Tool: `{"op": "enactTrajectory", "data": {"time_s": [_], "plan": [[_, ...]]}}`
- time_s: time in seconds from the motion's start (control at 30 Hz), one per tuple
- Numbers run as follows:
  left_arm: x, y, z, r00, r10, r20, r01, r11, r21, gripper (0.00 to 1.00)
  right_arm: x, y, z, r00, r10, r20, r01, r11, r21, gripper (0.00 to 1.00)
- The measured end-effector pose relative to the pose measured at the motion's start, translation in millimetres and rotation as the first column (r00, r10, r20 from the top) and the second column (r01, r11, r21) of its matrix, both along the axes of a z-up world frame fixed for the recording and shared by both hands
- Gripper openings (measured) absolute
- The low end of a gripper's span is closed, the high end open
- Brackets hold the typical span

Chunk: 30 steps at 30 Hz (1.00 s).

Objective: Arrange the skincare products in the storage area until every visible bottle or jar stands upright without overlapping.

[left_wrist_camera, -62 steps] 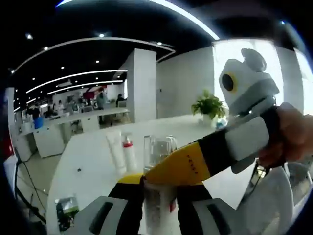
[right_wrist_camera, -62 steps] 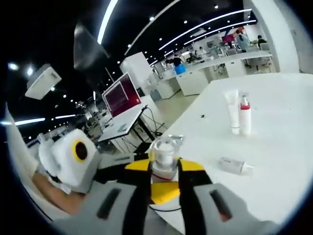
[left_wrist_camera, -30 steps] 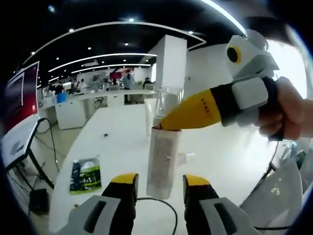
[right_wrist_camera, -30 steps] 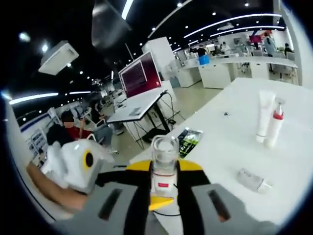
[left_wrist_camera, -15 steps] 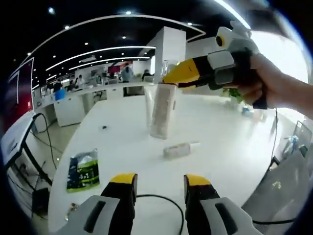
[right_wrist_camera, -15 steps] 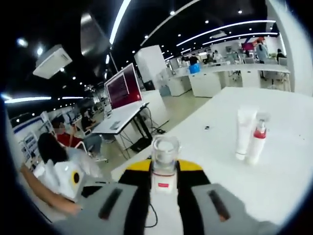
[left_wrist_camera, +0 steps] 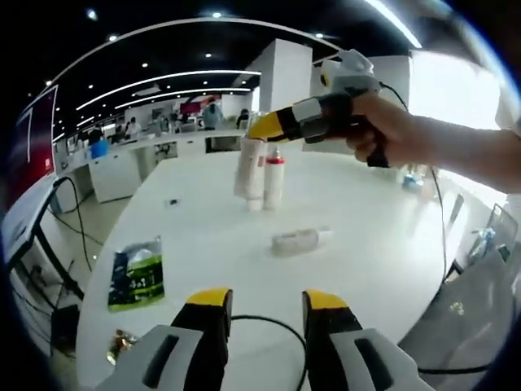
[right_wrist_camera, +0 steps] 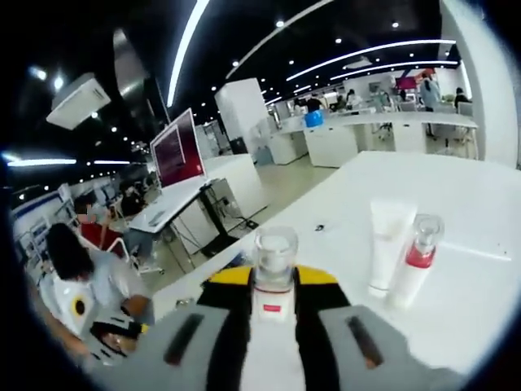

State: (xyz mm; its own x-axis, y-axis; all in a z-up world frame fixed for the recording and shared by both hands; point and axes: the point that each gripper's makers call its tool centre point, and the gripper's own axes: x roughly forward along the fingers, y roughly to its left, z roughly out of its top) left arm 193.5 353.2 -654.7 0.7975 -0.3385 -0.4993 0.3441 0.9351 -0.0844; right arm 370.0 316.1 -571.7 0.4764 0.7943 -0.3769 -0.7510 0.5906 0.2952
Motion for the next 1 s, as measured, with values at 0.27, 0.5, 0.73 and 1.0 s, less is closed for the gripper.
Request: {"op": "enactTrajectory", "data": {"time_s": [0.27, 0.5, 0.73, 1.0], "plan": [[-0.2, -0.4, -3.3, 1.0, 0.004, -0.02, -0.004, 1.0, -0.014, 0.35, 27.0, -6.6, -9.5, 0.999, -0.035, 0.014, 0.035, 0.999, -0.034, 0.19], [-0.2, 2.6, -6.2, 0.999, 0.017, -0.031, -0.017, 1.0, -0.022, 0.34, 43.5, -12.3, -24.5, 0.997, -0.076, -0.015, 0.075, 0.996, -0.048, 0.19], [-1.2, 4.3, -8.3, 0.999, 0.018, -0.039, -0.018, 1.0, -0.018, 0.33, 52.2, -16.3, -34.0, 0.995, -0.097, -0.025, 0.095, 0.993, -0.073, 0.19], [-1.8, 4.3, -10.6, 0.999, 0.014, -0.047, -0.015, 1.0, -0.015, 0.32, 61.0, -25.0, -51.9, 0.991, -0.127, -0.042, 0.122, 0.987, -0.107, 0.19]]}}
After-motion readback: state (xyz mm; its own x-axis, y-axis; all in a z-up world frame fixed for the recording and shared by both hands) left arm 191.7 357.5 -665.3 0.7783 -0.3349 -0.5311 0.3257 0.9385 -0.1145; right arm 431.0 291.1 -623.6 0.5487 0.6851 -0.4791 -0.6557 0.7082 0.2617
